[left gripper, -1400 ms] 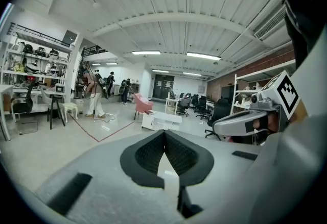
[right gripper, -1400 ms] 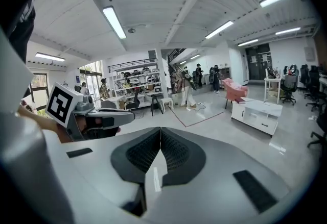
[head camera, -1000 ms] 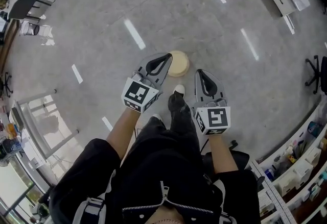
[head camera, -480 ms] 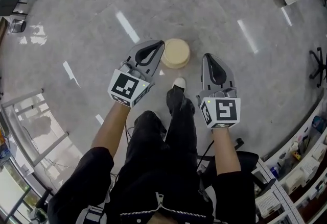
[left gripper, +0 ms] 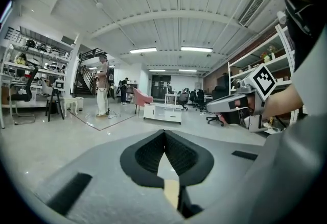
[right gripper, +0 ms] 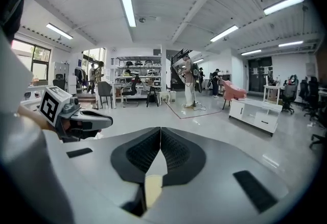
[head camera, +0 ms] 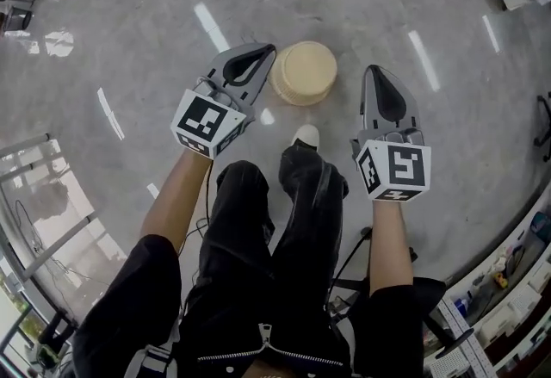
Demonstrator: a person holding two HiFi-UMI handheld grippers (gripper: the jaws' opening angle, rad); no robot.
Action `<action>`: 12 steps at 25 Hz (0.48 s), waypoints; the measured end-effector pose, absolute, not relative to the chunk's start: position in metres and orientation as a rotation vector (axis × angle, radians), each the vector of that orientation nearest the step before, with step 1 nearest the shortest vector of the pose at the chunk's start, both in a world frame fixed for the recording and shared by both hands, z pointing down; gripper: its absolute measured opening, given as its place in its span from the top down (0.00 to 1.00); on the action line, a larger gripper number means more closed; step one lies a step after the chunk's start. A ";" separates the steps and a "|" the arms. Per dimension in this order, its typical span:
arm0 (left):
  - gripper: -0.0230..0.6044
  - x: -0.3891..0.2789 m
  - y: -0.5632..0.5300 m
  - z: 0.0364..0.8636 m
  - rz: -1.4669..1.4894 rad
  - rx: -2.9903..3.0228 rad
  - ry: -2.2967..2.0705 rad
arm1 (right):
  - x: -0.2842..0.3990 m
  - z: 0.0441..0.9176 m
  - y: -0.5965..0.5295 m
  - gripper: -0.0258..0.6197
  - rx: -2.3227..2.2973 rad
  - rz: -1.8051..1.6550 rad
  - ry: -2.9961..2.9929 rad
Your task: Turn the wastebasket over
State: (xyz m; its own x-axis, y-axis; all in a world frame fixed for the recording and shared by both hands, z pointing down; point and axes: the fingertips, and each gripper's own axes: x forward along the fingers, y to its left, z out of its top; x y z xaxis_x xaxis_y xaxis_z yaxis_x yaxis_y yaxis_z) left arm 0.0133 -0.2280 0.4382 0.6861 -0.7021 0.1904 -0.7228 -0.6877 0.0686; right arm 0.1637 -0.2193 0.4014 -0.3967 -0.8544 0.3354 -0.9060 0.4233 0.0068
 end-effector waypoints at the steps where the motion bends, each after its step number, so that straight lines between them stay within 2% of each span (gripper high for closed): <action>1: 0.96 0.011 -0.226 0.452 0.232 2.760 -1.167 | 0.163 0.412 -0.218 0.94 1.530 0.254 -2.391; 12: 0.96 -0.004 -0.223 0.585 0.239 2.810 -1.203 | 0.164 0.543 -0.230 0.94 1.499 0.139 -2.416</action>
